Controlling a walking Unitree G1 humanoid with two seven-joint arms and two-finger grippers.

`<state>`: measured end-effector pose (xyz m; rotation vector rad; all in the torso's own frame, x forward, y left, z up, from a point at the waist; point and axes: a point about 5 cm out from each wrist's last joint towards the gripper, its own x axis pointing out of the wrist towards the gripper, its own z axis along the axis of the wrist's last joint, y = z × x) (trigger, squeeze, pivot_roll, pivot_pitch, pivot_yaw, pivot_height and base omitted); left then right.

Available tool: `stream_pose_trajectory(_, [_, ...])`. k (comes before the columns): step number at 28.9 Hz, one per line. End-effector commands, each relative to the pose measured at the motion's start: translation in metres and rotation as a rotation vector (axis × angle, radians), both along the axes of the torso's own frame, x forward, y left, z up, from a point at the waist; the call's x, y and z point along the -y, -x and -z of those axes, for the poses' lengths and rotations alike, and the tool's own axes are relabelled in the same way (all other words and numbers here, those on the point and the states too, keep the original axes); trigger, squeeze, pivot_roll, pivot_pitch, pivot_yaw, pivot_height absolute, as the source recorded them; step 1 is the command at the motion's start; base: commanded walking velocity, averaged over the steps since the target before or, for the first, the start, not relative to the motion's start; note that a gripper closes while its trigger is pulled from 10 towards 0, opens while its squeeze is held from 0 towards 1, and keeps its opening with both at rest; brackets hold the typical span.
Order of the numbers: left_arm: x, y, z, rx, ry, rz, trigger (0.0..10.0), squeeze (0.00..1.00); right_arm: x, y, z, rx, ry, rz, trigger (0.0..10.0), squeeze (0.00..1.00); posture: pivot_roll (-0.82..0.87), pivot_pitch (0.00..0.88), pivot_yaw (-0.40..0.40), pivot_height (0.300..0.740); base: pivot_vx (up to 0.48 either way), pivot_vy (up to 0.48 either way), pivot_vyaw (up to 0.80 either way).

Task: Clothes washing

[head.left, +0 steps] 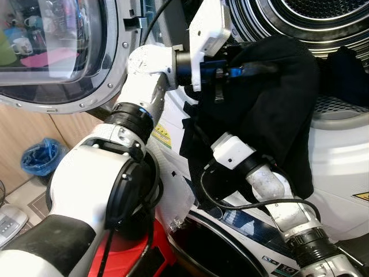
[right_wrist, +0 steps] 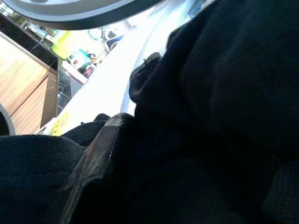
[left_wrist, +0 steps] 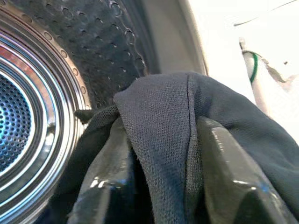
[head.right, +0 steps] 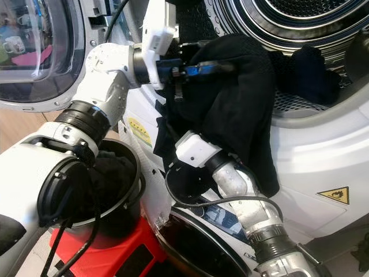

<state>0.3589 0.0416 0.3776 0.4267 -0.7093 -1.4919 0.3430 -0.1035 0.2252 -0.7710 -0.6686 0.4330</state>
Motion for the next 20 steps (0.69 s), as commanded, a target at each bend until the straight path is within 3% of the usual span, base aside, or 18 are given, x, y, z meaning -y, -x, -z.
stream_pose_trajectory(1, [-0.002,0.002,-0.003,0.024,-0.021,0.013,10.0,1.00,0.019,-0.007,-0.034,0.106,-0.074,0.074,10.0,0.00,0.07,0.114,0.005,0.740,0.000,0.000,0.00])
stream_pose_trajectory(7, [-0.005,0.007,0.016,-0.028,-0.058,0.072,10.0,1.00,0.019,-0.007,-0.033,0.110,-0.067,0.068,10.0,0.00,0.06,0.115,0.011,0.740,0.000,0.000,0.00])
stream_pose_trajectory(13, [-0.013,0.012,0.027,-0.083,0.033,0.053,10.0,1.00,0.022,-0.007,-0.033,0.112,-0.061,0.074,10.0,0.00,0.06,0.113,0.007,0.740,0.000,0.000,0.00])
stream_pose_trajectory(14, [-0.015,0.013,0.024,-0.073,0.056,0.042,10.0,0.00,0.023,-0.007,-0.034,0.112,-0.060,0.074,10.0,0.00,0.06,0.111,0.005,0.740,0.000,0.000,0.00])
stream_pose_trajectory(16, [-0.019,0.019,0.014,-0.069,0.127,0.049,10.0,0.00,0.024,-0.007,-0.035,0.120,-0.059,0.079,10.0,0.00,0.06,0.110,0.005,0.740,0.000,0.000,0.00])
stream_pose_trajectory(20, [-0.026,0.035,0.002,-0.104,0.176,0.142,10.0,0.00,0.026,-0.006,-0.043,0.160,-0.080,0.083,10.0,0.00,0.07,0.106,0.004,0.740,0.000,0.000,0.00])
